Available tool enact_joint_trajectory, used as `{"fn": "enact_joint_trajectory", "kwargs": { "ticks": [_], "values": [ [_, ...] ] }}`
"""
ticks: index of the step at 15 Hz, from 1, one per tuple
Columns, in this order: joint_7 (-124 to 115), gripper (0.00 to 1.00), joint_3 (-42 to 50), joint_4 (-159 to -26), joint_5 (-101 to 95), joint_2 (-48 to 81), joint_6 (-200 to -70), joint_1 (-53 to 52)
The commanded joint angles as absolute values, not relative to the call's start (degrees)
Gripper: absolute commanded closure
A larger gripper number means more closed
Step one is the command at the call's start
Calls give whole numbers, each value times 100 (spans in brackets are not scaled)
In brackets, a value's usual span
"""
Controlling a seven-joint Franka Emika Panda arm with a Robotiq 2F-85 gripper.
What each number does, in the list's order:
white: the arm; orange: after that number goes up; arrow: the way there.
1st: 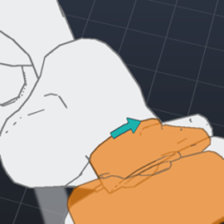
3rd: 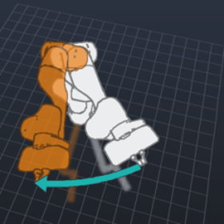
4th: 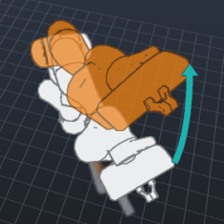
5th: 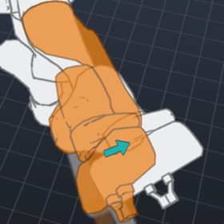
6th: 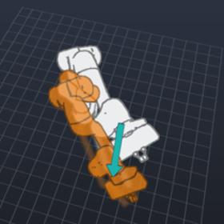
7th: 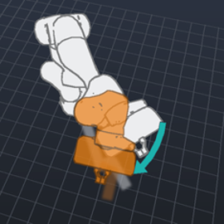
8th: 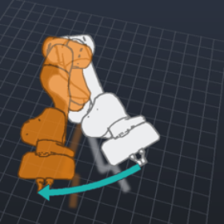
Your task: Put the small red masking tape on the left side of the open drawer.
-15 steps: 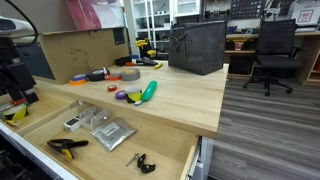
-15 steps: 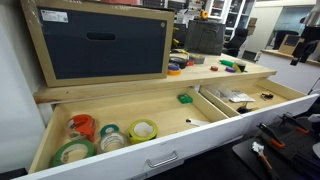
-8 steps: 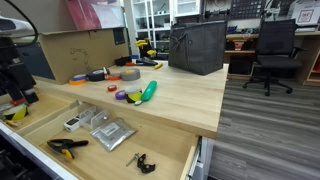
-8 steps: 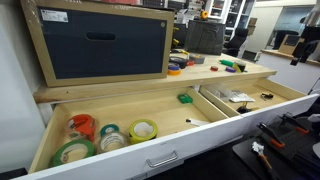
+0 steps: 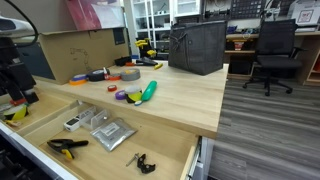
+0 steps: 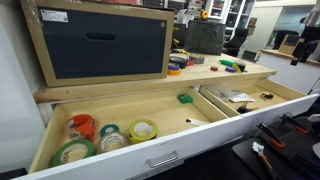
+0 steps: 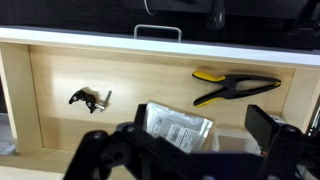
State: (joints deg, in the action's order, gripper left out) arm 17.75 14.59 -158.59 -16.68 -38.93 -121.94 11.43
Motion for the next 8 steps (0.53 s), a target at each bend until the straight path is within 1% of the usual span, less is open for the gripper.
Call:
{"fn": "enact_joint_trajectory", "kwargs": {
  "ticks": [1,8],
  "values": [
    [1603,0,1376,-15624,-1506,-3683,-12204,1098],
    [1138,0,928,-14266,-1119,-2538,-12750,617]
  ]
}}
